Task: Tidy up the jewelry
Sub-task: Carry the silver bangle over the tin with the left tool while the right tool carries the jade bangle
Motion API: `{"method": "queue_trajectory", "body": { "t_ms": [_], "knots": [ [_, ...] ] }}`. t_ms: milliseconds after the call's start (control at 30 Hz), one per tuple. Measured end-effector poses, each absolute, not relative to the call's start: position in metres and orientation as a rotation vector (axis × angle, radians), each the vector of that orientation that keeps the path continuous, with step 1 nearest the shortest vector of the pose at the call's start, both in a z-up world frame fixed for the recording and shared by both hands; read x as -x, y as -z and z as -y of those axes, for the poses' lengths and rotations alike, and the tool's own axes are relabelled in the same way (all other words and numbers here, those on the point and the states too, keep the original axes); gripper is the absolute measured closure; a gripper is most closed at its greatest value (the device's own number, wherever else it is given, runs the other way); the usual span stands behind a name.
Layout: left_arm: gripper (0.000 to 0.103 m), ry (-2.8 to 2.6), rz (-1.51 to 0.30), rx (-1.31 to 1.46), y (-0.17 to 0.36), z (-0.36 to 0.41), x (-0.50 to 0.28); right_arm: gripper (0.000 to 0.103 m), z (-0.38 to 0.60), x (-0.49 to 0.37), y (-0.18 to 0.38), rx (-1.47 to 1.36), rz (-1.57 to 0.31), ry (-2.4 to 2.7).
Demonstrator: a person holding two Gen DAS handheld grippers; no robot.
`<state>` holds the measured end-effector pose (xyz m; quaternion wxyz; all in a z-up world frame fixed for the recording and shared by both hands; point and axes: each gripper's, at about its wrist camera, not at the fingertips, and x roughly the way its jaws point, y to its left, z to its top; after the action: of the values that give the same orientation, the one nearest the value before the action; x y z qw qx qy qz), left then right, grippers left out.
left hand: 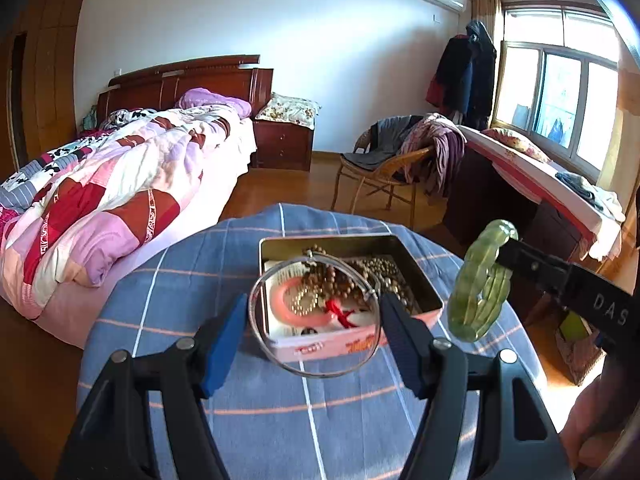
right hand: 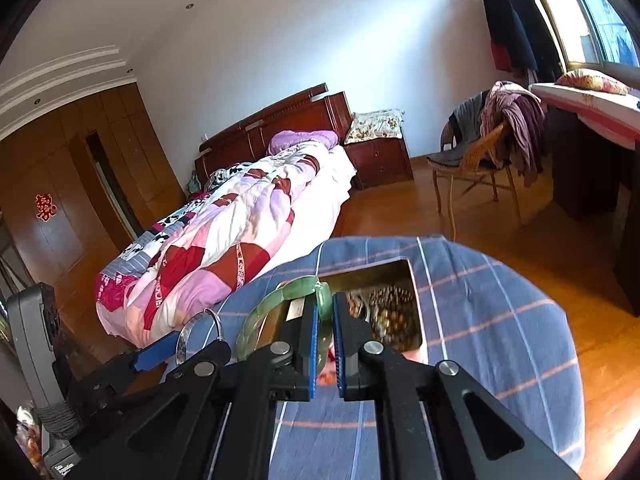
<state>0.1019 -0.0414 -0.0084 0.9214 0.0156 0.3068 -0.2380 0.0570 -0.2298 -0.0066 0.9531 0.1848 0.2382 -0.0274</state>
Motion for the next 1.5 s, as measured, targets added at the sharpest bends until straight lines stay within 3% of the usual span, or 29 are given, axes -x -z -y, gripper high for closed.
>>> {"method": "queue_trajectory", "body": {
  "t_ms": [300, 1500],
  "knots": [
    [0.034, 0.486, -0.639, -0.030, 0.015, 0.058, -0.125, 0.097, 0.239, -0.085, 0.003, -0.331, -0.476, 0.089],
    [0.034, 0.426, -0.799, -0.100, 0.089, 0.112, -0.187, 0.097, 0.259, -0.182, 0.110, -0.315, -0.674, 0.161]
  ]
}}
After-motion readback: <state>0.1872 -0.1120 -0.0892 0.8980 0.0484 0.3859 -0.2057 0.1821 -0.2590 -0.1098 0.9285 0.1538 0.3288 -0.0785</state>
